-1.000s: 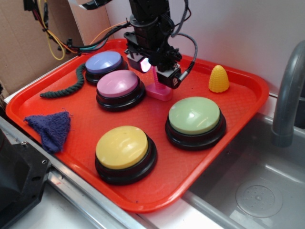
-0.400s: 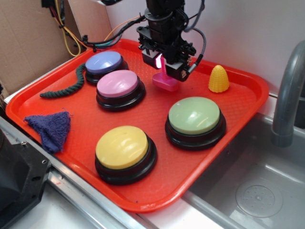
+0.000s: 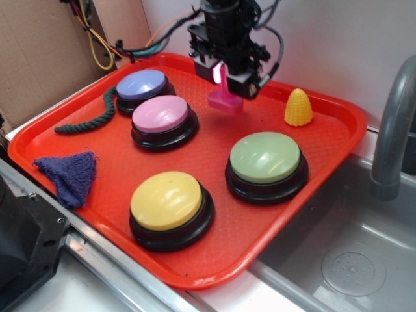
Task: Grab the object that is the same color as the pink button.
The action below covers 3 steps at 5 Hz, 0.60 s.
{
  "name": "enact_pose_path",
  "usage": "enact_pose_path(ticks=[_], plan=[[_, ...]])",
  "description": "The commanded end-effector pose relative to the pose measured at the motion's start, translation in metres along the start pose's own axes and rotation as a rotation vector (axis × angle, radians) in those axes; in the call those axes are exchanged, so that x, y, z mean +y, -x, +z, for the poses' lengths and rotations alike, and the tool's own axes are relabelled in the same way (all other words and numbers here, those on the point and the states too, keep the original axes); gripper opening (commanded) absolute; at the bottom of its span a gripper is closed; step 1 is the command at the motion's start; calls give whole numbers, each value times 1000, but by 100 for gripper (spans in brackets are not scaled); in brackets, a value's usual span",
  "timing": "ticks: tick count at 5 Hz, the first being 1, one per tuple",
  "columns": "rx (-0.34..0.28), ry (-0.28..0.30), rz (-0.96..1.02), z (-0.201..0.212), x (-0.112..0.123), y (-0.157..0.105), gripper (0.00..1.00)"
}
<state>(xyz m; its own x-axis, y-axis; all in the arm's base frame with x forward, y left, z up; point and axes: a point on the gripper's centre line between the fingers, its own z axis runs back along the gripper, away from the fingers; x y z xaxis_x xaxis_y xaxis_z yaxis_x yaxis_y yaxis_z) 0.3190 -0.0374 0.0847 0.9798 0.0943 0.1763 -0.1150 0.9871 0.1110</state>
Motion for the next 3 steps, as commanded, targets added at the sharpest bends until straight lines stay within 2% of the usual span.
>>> enact_pose_path(ticks=[1,2,3], plan=[[-115,120,143,108,29,15,0],[-100,138,165,132,41,34,0],[-82,139,185,136,44,52,0]])
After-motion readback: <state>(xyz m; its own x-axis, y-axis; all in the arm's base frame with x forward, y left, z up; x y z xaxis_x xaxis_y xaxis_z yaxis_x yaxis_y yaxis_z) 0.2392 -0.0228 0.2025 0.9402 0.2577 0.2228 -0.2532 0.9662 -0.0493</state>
